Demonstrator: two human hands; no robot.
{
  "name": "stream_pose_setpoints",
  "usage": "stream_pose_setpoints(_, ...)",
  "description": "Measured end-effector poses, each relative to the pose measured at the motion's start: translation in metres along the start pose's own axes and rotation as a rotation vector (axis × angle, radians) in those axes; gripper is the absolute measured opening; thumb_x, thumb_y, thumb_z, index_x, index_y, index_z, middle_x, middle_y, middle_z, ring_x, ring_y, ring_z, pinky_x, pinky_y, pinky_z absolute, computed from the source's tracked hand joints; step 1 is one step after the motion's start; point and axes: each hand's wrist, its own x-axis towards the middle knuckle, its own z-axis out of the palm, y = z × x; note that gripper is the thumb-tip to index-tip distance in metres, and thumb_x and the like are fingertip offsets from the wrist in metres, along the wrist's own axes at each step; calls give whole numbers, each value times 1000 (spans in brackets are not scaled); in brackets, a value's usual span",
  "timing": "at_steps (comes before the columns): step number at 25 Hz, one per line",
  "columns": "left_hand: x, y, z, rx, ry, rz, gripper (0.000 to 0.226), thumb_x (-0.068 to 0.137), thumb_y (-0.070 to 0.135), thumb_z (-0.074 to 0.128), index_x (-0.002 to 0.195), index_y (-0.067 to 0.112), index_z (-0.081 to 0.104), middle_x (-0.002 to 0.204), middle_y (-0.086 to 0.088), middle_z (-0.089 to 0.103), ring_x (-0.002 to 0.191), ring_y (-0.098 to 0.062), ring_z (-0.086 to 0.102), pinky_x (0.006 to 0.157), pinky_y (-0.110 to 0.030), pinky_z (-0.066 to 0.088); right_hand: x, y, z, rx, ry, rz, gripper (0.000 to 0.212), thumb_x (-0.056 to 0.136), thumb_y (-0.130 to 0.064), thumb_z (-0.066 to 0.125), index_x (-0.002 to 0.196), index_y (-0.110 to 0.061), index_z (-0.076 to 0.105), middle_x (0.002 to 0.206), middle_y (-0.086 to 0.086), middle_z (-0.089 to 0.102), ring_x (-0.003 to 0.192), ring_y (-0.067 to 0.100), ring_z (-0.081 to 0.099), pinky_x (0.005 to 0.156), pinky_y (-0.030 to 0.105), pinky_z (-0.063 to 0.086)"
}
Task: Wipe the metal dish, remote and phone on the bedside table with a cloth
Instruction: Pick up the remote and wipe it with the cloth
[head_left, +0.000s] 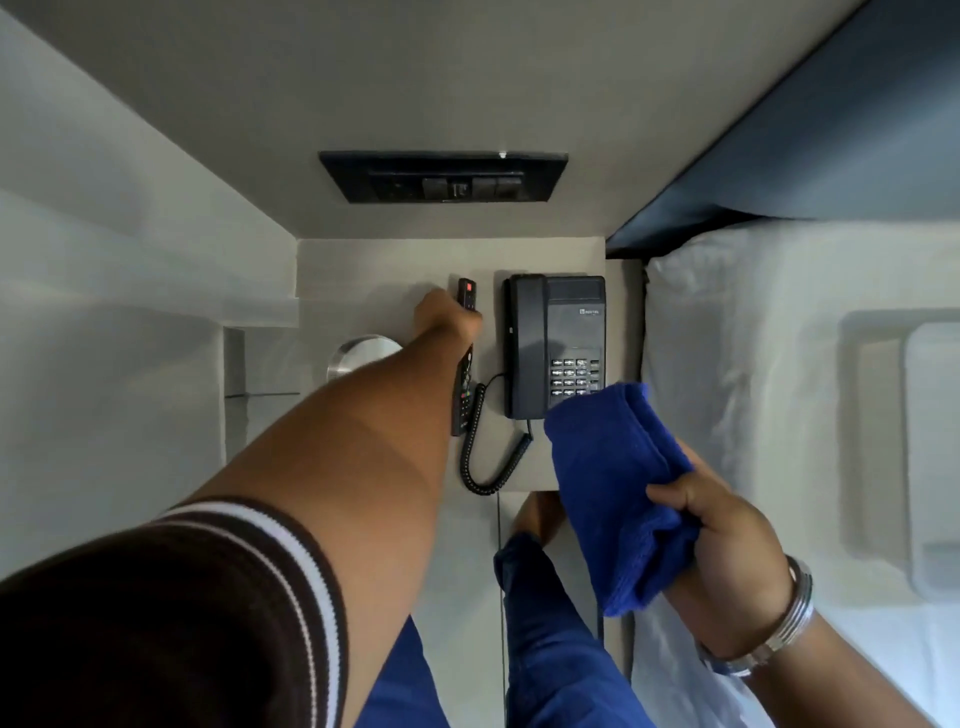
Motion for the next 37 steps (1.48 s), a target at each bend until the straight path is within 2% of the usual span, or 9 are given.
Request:
stream_pose_setpoints(6,-131,20,-112,-875,-176,217,14,91,9,60,100,17,67,85,-5,74,77,-17,68,66,-30,56,-72,-48,36,-17,-6,-160,59,78,3,33,129,-14,56,124,22,64,115,37,58,101,53,38)
stream_pose_setpoints(11,-269,33,-274,-1242,-421,370,42,84,57,55,83,18,70,58,-1,55,55,-16,55,63,-33,57,-160,-112,116,-220,-172,-552,60,77,5,35,116,-27,67,117,4,70,110,23,61,89,34,46)
stream_pose_setpoints(16,-376,48,-391,-1421,-560,544,71,83,75,47,103,13,75,96,-10,70,98,-33,69,85,-50,57,-254,-162,228,-861,-526,-968,77,71,1,34,139,-35,44,92,7,62,74,10,59,65,18,47)
stream_pose_setpoints(19,-424,54,-436,-1566,-566,702,74,86,65,51,129,5,62,126,-21,55,117,-38,56,107,-50,44,-290,-164,292,-1471,-533,-1272,81,75,-7,37,151,-25,17,159,8,15,145,21,20,117,36,19)
stream_pose_setpoints(21,-440,55,-456,-1601,-477,753,66,86,57,48,119,3,66,126,-23,55,118,-40,55,105,-48,41,-311,-160,320,-1657,-498,-1390,80,79,-2,40,152,-19,12,161,10,-1,146,26,6,117,33,5)
stream_pose_setpoints(25,-449,46,-482,-1670,-323,741,60,92,56,36,113,9,67,127,-16,62,116,-33,62,104,-51,42,-340,-149,335,-1799,-535,-1458,73,81,2,38,150,-10,16,160,12,10,141,30,19,108,43,30)
stream_pose_setpoints(28,-445,38,-493,-1758,-272,619,49,96,59,35,88,15,56,92,-5,60,79,-22,66,82,-31,53,-351,-141,324,-1983,-501,-1451,73,84,-4,36,151,-15,8,161,8,3,142,26,19,104,41,38)
stream_pose_setpoints(34,-431,44,-475,-1850,-566,491,58,70,72,67,89,18,64,86,1,69,78,-27,69,79,-35,52,-348,-139,283,-2225,-512,-1356,78,85,-7,35,151,-20,-3,162,4,-9,147,19,7,112,33,29)
stream_pose_setpoints(37,-434,68,-465,-1835,-645,532,56,73,70,65,87,16,66,93,0,71,85,-27,72,84,-36,52,-356,-163,266,-2021,-575,-1281,73,87,-45,42,150,-32,9,161,-7,8,145,9,13,115,29,24)
